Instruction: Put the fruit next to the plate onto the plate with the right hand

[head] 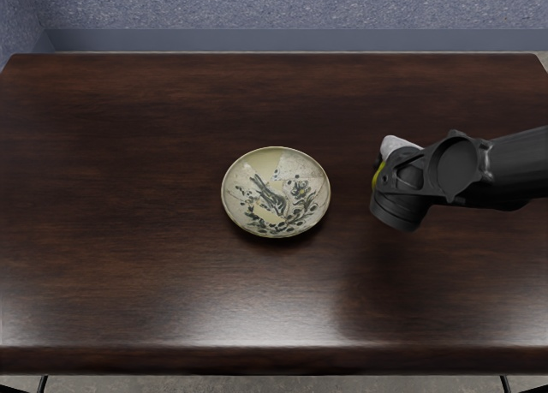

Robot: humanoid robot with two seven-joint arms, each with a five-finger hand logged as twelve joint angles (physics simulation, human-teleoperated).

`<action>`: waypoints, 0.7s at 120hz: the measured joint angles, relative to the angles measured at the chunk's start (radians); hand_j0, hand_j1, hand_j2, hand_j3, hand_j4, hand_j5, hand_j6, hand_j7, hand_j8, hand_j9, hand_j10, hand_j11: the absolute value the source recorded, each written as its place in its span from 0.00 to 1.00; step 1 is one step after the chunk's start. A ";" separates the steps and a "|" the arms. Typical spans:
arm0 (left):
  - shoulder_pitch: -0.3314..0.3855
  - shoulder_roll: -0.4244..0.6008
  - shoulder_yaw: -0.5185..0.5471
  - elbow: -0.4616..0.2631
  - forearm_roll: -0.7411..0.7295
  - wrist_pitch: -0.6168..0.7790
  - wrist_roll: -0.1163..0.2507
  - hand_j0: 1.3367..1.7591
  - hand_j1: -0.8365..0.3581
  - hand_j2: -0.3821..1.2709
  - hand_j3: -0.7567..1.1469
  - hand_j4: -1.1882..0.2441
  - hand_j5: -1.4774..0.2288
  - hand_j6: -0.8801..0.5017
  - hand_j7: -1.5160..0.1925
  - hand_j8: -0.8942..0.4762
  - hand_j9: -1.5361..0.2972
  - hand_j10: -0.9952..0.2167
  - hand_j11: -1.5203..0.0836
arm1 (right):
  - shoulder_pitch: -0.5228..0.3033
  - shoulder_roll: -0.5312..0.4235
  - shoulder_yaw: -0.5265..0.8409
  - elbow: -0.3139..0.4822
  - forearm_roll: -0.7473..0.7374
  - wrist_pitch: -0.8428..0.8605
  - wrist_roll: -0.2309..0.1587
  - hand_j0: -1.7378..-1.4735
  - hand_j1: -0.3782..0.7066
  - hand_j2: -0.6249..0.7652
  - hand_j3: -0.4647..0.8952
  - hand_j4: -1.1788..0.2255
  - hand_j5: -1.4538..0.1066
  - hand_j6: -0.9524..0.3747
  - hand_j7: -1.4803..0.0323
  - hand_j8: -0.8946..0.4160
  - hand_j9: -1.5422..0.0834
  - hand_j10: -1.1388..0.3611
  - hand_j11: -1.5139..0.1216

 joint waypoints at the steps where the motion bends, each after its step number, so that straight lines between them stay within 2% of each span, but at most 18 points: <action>1: 0.000 0.000 0.000 0.000 0.000 0.000 0.000 0.76 0.99 0.23 0.40 0.83 0.87 0.64 0.89 0.65 0.84 0.82 0.95 | 0.000 0.000 0.000 0.000 0.000 0.000 0.000 0.31 0.46 0.51 0.34 0.49 0.54 0.35 0.57 0.33 0.58 0.43 0.56; 50: 0.000 0.000 0.000 0.000 0.000 0.000 0.000 0.76 0.99 0.23 0.40 0.83 0.87 0.64 0.89 0.65 0.84 0.82 0.95 | -0.003 0.000 0.000 -0.005 0.000 0.003 0.000 0.32 0.45 0.49 0.34 0.47 0.46 0.36 0.52 0.37 0.50 0.41 0.48; 64: 0.000 0.000 0.000 0.000 0.000 0.000 0.000 0.76 0.99 0.23 0.40 0.83 0.87 0.64 0.89 0.65 0.84 0.82 0.95 | -0.001 0.000 0.001 -0.003 0.002 0.003 0.000 0.32 0.47 0.51 0.34 0.46 0.43 0.38 0.50 0.39 0.48 0.40 0.46; 84: 0.000 0.000 0.000 0.000 0.000 0.000 0.000 0.76 0.99 0.23 0.40 0.83 0.87 0.64 0.89 0.65 0.84 0.82 0.95 | 0.009 -0.007 0.002 0.012 0.005 0.001 0.000 0.31 0.52 0.59 0.34 0.44 0.43 0.39 0.48 0.40 0.47 0.39 0.45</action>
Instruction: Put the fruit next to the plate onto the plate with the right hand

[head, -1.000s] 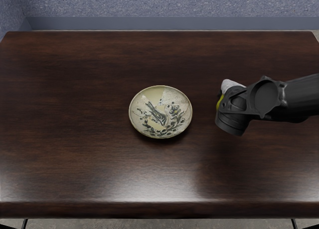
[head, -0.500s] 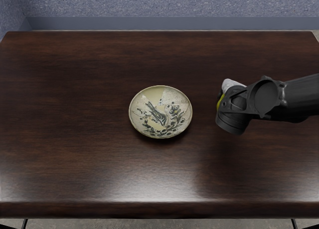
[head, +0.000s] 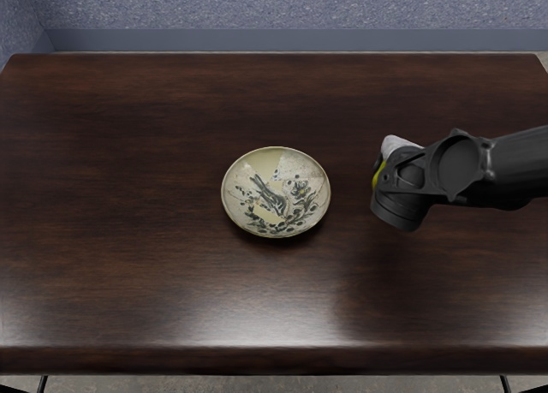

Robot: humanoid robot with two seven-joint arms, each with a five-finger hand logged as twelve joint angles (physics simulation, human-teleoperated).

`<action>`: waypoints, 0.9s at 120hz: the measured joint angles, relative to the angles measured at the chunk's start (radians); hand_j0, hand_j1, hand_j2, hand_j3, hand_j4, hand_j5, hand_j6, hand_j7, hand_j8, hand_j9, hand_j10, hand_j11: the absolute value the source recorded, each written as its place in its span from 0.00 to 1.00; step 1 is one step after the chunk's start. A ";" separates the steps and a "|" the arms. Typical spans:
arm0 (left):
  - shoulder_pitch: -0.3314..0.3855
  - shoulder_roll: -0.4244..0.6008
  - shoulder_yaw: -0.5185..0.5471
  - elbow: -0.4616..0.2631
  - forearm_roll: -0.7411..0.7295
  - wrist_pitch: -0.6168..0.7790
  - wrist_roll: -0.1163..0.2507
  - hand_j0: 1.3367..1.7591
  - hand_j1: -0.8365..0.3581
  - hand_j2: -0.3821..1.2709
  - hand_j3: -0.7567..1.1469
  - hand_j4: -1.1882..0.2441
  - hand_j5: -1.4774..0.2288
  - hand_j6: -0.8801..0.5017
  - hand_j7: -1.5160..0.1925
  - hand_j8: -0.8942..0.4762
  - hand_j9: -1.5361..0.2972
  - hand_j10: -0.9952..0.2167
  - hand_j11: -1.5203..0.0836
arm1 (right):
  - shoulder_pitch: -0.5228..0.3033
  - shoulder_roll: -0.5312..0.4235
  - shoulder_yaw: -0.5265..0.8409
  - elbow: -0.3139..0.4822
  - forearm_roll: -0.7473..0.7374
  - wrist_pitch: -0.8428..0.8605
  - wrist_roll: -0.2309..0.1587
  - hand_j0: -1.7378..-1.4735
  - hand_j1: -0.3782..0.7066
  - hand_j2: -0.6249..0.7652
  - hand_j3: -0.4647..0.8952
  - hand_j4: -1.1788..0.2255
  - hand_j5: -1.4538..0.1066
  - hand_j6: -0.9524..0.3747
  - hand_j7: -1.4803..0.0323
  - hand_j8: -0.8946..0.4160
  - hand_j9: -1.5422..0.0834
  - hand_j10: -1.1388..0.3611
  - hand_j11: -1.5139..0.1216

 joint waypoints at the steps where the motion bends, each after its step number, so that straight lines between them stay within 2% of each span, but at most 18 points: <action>1: 0.000 0.000 0.000 0.000 0.000 0.000 0.000 0.76 0.99 0.23 0.40 0.83 0.87 0.64 0.89 0.65 0.84 0.82 0.95 | 0.001 0.000 0.000 0.001 0.000 0.000 0.000 0.31 0.51 0.60 0.34 0.44 0.43 0.39 0.48 0.40 0.47 0.39 0.45; 37: 0.000 0.000 0.000 0.000 0.000 0.000 0.000 0.76 0.99 0.23 0.40 0.83 0.87 0.64 0.89 0.65 0.84 0.82 0.95 | 0.101 -0.046 0.015 0.108 0.011 -0.001 0.000 0.30 0.55 0.66 0.34 0.43 0.43 0.39 0.47 0.40 0.47 0.37 0.45; 67: 0.000 0.000 0.000 0.000 0.000 0.000 0.000 0.76 0.99 0.23 0.40 0.83 0.87 0.64 0.89 0.65 0.84 0.82 0.95 | 0.235 -0.078 0.054 0.220 0.061 0.000 0.000 0.30 0.57 0.69 0.34 0.43 0.42 0.39 0.47 0.40 0.46 0.38 0.44; 85: 0.001 0.000 0.000 0.000 0.000 0.000 0.000 0.76 0.99 0.23 0.40 0.83 0.87 0.64 0.89 0.65 0.84 0.82 0.95 | 0.349 -0.071 0.067 0.281 0.134 0.000 0.000 0.30 0.58 0.71 0.34 0.43 0.41 0.39 0.46 0.41 0.45 0.38 0.43; 108: 0.007 0.000 -0.001 0.000 0.000 0.000 0.000 0.76 0.99 0.23 0.40 0.83 0.87 0.64 0.89 0.65 0.84 0.82 0.95 | 0.435 -0.030 0.110 0.305 0.217 0.001 0.000 0.30 0.58 0.73 0.34 0.43 0.40 0.41 0.46 0.42 0.45 0.39 0.43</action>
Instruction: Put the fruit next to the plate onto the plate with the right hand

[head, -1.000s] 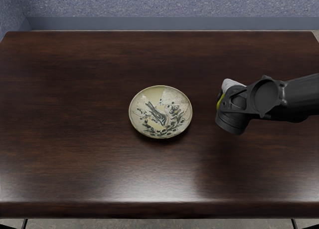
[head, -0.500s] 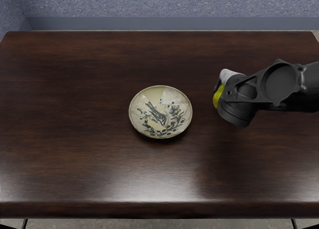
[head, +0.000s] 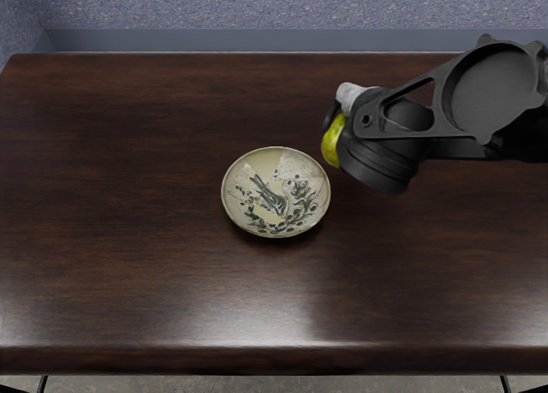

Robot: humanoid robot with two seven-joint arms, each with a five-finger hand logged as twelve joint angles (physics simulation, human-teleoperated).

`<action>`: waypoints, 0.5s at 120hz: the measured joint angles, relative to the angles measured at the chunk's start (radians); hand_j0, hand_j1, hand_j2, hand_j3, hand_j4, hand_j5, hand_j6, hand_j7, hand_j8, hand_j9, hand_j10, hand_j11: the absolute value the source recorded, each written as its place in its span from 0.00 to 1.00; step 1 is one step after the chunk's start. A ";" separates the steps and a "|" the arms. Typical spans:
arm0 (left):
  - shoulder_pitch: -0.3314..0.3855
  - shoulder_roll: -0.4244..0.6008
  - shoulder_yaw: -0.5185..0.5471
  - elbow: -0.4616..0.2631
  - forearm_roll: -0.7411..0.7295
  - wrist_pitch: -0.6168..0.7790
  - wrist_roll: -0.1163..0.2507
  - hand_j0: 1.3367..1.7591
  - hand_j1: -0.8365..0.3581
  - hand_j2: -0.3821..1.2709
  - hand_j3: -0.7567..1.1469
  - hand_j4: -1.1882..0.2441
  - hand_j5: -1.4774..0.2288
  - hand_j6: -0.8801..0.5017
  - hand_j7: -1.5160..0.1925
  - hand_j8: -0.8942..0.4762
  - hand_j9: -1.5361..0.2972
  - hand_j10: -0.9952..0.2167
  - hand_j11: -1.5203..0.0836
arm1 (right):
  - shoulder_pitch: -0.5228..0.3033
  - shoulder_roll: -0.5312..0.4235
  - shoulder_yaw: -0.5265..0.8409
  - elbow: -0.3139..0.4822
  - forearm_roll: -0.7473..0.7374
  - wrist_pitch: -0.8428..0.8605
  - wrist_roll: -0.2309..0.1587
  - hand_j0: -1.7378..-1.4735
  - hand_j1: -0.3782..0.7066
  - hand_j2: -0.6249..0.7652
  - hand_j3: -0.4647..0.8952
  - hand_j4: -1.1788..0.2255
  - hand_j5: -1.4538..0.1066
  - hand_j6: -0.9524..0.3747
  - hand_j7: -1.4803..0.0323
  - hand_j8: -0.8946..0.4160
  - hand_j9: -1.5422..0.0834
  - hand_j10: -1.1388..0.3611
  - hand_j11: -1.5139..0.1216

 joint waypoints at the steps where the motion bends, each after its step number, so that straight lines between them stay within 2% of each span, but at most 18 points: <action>1: 0.000 0.000 0.000 0.000 0.000 0.000 0.000 0.76 0.99 0.23 0.40 0.83 0.87 0.64 0.89 0.65 0.84 0.82 0.95 | 0.004 0.003 0.002 0.000 0.004 0.000 0.000 0.30 0.59 0.73 0.34 0.43 0.40 0.41 0.46 0.42 0.45 0.39 0.43; 21: 0.002 0.000 0.000 0.000 0.000 0.000 0.000 0.76 0.99 0.23 0.40 0.83 0.87 0.64 0.89 0.65 0.84 0.82 0.95 | 0.071 0.068 0.028 0.001 0.086 0.001 0.001 0.30 0.62 0.76 0.34 0.44 0.39 0.43 0.46 0.44 0.44 0.40 0.41; 37: 0.002 0.000 -0.001 0.000 0.000 0.000 0.000 0.76 0.99 0.23 0.40 0.83 0.87 0.64 0.89 0.65 0.84 0.82 0.95 | 0.088 0.113 0.047 -0.015 0.117 0.002 0.001 0.30 0.65 0.80 0.34 0.44 0.37 0.43 0.45 0.45 0.42 0.41 0.40; 60: 0.002 0.000 0.000 0.000 0.000 0.000 0.000 0.76 0.99 0.23 0.40 0.83 0.87 0.64 0.89 0.65 0.84 0.82 0.95 | 0.070 0.141 0.054 -0.081 0.127 0.001 0.001 0.30 0.59 0.74 0.34 0.42 0.37 0.41 0.44 0.43 0.42 0.40 0.39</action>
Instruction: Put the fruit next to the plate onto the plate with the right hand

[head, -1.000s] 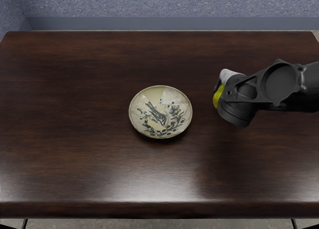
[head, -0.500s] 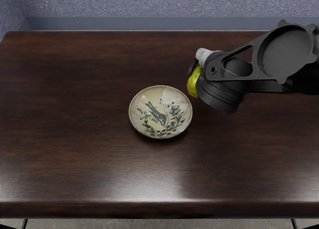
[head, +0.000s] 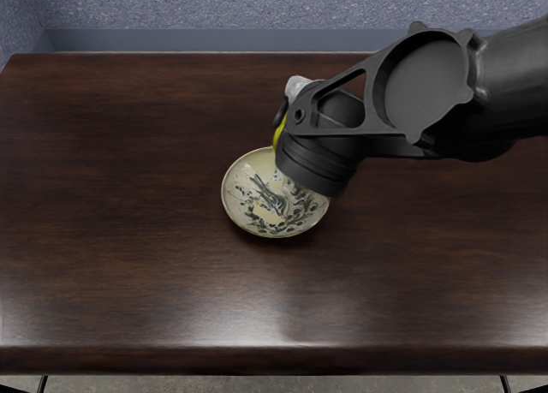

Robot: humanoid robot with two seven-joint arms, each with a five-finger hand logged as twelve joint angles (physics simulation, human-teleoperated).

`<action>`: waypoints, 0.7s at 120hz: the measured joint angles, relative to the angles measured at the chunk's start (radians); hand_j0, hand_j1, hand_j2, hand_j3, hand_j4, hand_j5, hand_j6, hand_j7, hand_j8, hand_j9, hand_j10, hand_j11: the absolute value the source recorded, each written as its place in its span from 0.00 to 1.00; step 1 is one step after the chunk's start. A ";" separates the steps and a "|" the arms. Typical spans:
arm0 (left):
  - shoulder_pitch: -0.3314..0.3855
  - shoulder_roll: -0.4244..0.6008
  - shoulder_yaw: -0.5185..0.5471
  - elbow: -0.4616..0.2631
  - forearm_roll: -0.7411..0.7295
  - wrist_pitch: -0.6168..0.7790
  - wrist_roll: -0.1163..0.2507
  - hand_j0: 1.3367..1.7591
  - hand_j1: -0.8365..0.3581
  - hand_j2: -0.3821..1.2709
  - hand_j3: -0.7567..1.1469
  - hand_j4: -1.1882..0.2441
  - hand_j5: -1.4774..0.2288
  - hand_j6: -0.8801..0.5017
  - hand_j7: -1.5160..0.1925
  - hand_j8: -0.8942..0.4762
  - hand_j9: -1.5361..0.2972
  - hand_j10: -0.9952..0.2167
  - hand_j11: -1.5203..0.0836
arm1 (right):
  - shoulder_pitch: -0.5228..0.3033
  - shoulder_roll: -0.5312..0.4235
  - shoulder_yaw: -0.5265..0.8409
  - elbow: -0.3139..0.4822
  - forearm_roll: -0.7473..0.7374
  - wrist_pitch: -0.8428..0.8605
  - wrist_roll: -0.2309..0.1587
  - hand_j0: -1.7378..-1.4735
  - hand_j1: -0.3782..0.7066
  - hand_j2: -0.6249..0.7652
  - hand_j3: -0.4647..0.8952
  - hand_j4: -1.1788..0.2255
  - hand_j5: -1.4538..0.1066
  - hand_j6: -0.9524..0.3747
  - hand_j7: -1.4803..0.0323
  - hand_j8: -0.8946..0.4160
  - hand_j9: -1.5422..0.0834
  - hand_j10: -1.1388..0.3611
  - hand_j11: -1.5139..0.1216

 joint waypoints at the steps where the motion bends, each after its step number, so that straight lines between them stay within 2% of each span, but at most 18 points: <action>1: 0.000 0.000 0.000 0.000 0.000 0.000 0.000 0.76 0.99 0.23 0.40 0.83 0.87 0.64 0.89 0.65 0.84 0.82 0.95 | -0.002 0.000 0.000 -0.004 0.000 0.000 0.000 0.30 0.59 0.73 0.34 0.42 0.37 0.41 0.44 0.43 0.42 0.39 0.39; 27: 0.000 0.000 0.000 0.000 0.000 0.000 0.000 0.76 0.99 0.23 0.40 0.83 0.87 0.64 0.89 0.65 0.84 0.82 0.95 | -0.062 0.005 0.001 -0.089 0.000 0.006 -0.001 0.30 0.57 0.71 0.34 0.41 0.38 0.40 0.43 0.42 0.42 0.38 0.40; 84: 0.000 0.000 0.001 0.000 0.000 0.000 0.000 0.76 0.99 0.23 0.40 0.83 0.87 0.64 0.89 0.65 0.84 0.82 0.95 | -0.181 0.005 0.053 -0.156 -0.011 0.104 0.000 0.30 0.55 0.70 0.34 0.41 0.37 0.40 0.43 0.42 0.41 0.38 0.39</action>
